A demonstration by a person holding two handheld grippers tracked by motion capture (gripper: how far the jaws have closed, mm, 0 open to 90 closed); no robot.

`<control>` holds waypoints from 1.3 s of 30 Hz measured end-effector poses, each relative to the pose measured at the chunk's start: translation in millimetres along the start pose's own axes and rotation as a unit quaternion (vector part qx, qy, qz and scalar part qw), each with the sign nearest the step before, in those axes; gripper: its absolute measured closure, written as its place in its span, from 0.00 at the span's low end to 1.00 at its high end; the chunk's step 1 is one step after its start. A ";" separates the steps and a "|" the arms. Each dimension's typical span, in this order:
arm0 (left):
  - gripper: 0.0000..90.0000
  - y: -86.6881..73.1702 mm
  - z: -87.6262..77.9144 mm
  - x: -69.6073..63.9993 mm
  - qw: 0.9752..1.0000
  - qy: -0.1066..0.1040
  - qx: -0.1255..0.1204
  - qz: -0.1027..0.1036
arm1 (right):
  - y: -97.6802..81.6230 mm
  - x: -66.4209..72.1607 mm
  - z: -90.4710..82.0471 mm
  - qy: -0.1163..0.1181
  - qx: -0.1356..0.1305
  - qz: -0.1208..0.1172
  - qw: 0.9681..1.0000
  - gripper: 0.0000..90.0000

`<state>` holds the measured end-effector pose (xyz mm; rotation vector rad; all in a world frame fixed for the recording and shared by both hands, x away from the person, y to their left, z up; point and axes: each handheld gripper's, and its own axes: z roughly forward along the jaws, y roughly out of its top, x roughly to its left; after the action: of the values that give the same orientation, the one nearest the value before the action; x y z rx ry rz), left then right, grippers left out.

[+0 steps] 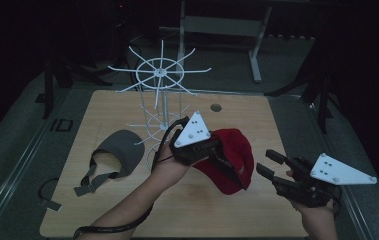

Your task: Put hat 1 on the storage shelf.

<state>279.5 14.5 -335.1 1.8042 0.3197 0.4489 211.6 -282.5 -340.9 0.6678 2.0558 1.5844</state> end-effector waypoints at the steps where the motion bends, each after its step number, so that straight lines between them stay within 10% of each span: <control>1: 0.97 -1.1 -0.7 0.6 1.000 -0.001 0.007 0.003 | 0.2 -2.0 1.4 0.002 0.005 -0.005 1.000 0.55; 15: 0.97 -5.9 -7.6 4.8 0.994 -0.113 -0.004 0.000 | 8.9 4.6 32.5 0.050 0.040 -0.050 0.997 0.57; 20: 0.97 -3.0 -8.4 6.1 0.994 -0.113 -0.006 0.003 | 10.1 9.3 30.9 0.050 0.040 -0.070 0.995 0.96; 34: 0.95 -8.9 -9.4 16.5 0.991 -0.132 -0.014 0.004 | 19.5 10.2 24.3 0.058 0.004 -0.040 0.998 0.99; 39: 0.72 -9.8 -12.4 17.5 0.992 -0.126 -0.012 -0.002 | 22.0 5.4 21.7 0.046 -0.001 -0.024 0.999 0.99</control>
<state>289.4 35.5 -339.2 1.8117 0.1422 0.2169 223.1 -258.0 -324.9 0.5496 2.1192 1.6189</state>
